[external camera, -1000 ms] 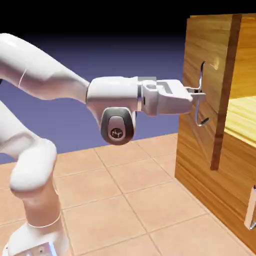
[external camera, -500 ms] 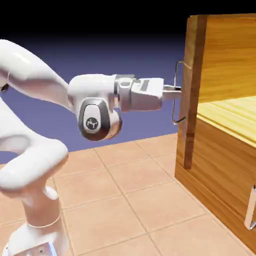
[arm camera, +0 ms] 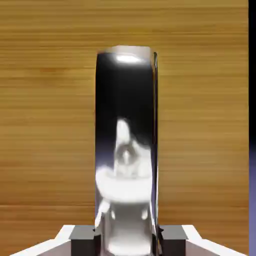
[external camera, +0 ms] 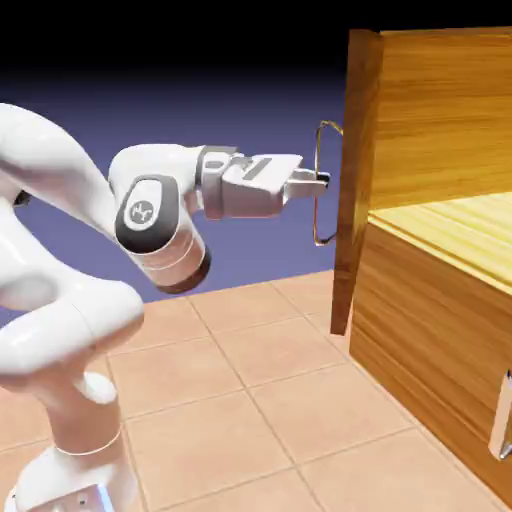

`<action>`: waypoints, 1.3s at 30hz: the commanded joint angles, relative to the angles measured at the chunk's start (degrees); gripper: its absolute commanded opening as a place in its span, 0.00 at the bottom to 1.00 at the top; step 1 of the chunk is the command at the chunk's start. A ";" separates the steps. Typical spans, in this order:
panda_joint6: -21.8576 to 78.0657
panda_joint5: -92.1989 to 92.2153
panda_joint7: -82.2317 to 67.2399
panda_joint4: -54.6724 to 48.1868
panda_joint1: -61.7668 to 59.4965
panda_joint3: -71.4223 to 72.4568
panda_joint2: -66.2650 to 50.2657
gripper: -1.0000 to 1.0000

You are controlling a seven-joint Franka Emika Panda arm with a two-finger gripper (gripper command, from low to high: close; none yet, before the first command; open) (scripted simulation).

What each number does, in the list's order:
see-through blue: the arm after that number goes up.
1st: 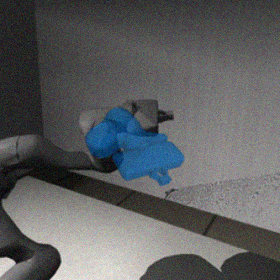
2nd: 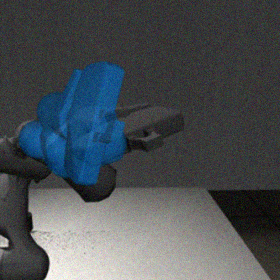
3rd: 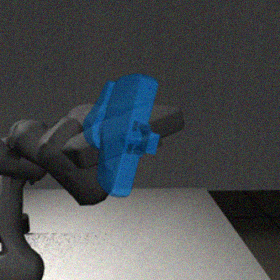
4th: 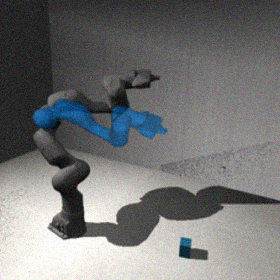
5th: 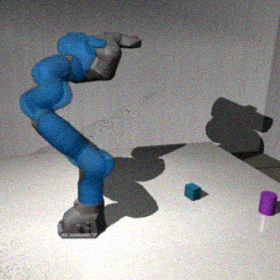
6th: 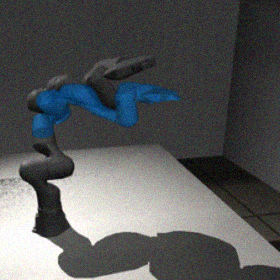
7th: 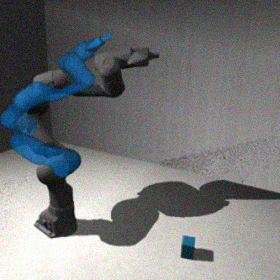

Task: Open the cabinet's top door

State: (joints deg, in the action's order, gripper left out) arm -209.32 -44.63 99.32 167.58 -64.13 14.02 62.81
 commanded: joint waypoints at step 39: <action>66.98 -7.12 10.88 5.13 44.41 3.68 35.10 0.00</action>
State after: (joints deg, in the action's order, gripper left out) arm -142.41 -51.85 110.16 172.71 -19.71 17.73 97.92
